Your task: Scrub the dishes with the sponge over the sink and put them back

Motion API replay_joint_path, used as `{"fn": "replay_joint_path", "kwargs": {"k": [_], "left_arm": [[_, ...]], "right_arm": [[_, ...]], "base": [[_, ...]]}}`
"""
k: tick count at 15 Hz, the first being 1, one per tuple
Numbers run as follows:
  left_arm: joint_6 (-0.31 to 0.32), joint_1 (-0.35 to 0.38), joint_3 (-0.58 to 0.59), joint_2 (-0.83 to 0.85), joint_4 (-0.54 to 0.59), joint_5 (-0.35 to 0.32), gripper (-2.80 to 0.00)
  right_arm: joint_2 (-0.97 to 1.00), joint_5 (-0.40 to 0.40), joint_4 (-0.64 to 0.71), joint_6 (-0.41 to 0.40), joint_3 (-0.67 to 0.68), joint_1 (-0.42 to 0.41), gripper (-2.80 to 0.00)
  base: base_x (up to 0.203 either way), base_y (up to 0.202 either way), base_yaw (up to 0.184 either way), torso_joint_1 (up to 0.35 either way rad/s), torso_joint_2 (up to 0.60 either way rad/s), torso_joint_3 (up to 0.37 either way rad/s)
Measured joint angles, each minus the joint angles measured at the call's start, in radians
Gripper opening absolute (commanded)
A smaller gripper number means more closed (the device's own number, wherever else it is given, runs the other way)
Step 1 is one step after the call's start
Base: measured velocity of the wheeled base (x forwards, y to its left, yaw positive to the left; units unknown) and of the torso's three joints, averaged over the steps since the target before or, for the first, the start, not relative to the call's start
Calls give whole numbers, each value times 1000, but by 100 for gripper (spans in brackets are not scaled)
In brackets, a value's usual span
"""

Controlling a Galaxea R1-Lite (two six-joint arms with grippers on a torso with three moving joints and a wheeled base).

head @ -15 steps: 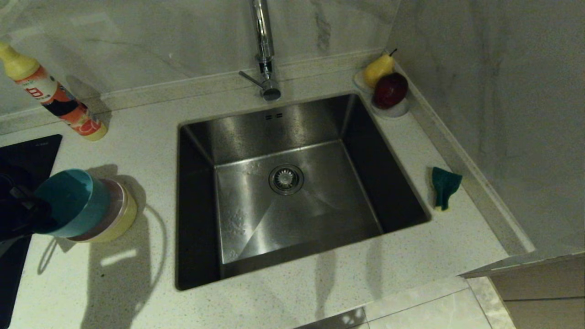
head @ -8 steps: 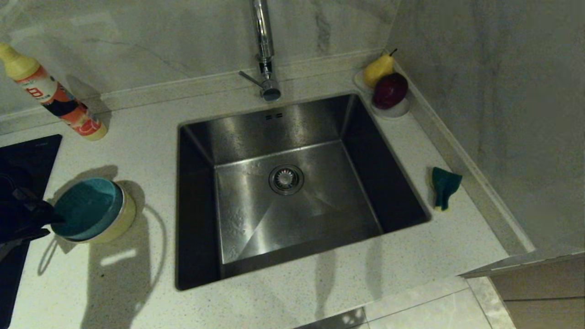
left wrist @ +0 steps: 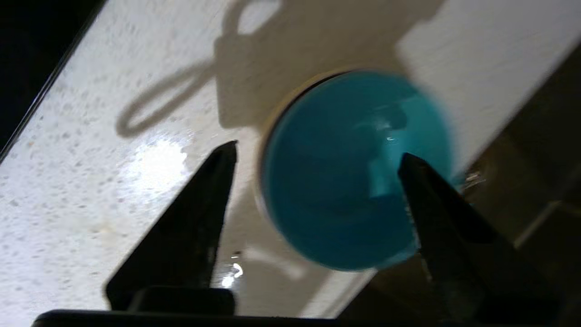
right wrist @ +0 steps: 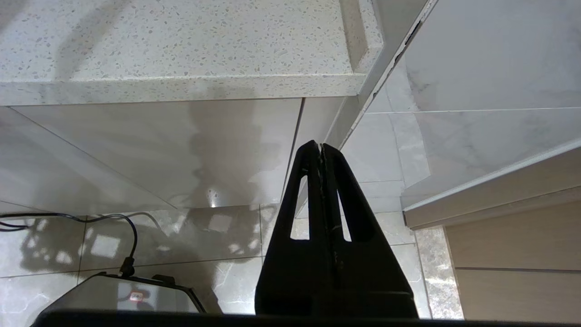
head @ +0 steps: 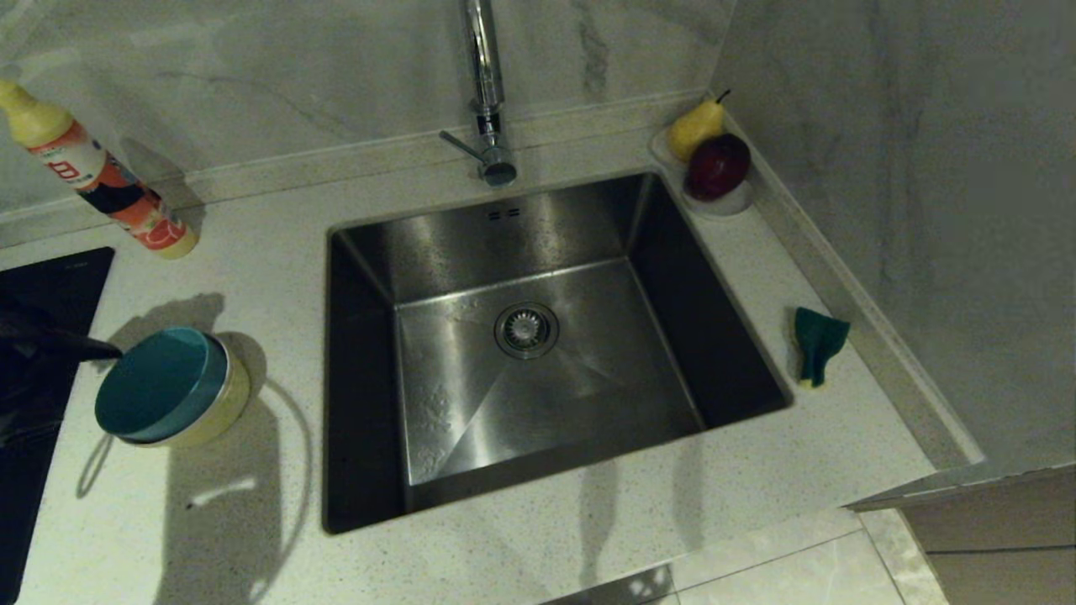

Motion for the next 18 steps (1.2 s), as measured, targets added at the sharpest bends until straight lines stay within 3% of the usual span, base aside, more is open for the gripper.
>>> {"fn": "replay_joint_path", "kwargs": {"k": [1, 2, 4, 7, 10, 13, 16, 18], "left_arm": [[-6, 0, -12, -16, 4, 1, 0], [-8, 0, -25, -33, 8, 1, -280], [-6, 0, -41, -71, 43, -2, -280], [-4, -1, -51, -138, 80, -75, -280], [23, -1, -40, -213, 93, -85, -280], [131, -4, -12, -315, 86, -140, -280], [262, -13, -1, -408, 85, -309, -280], [352, -13, 7, -447, 83, -310, -280]], "right_arm": [[0, 0, 0, 0, 0, 0, -280], [0, 0, 0, 0, 0, 0, -280], [0, 0, 0, 0, 0, 0, -280], [0, 0, 0, 0, 0, 0, -280], [0, 0, 0, 0, 0, 0, -280], [0, 0, 0, 0, 0, 0, -280], [0, 0, 0, 0, 0, 0, -280], [0, 0, 0, 0, 0, 0, -280]], "base": [[0, 0, 0, 0, 0, 0], [0, 0, 0, 0, 0, 0], [0, 0, 0, 0, 0, 0], [0, 0, 0, 0, 0, 0], [0, 0, 0, 0, 0, 0], [0, 0, 0, 0, 0, 0], [0, 0, 0, 0, 0, 0], [0, 0, 0, 0, 0, 0]]}}
